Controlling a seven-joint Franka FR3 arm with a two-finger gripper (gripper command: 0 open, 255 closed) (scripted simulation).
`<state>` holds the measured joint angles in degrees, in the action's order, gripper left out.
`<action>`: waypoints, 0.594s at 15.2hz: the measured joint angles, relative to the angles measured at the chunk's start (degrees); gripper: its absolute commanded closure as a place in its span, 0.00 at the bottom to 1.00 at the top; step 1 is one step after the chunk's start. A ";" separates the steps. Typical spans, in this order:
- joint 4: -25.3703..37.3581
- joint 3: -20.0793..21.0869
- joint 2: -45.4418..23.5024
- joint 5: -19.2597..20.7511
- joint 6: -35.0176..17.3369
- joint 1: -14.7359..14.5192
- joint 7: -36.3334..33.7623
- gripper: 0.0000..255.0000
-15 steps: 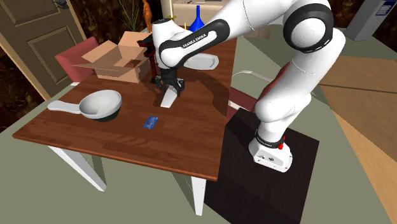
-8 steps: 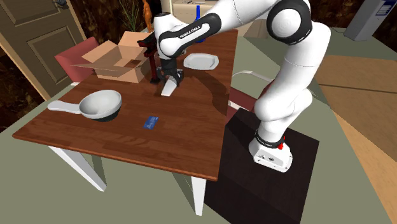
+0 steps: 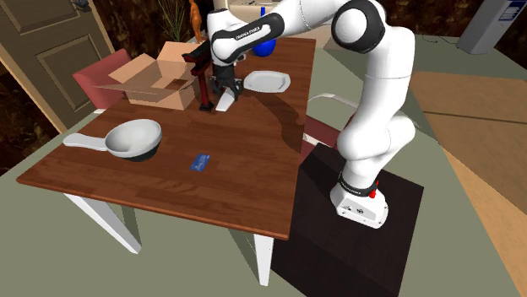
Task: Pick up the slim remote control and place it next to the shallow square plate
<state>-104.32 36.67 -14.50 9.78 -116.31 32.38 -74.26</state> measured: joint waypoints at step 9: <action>21.92 -4.49 -15.64 6.76 7.85 -2.03 4.26 1.00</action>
<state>-82.41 32.18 -30.14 16.54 -108.46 30.34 -70.00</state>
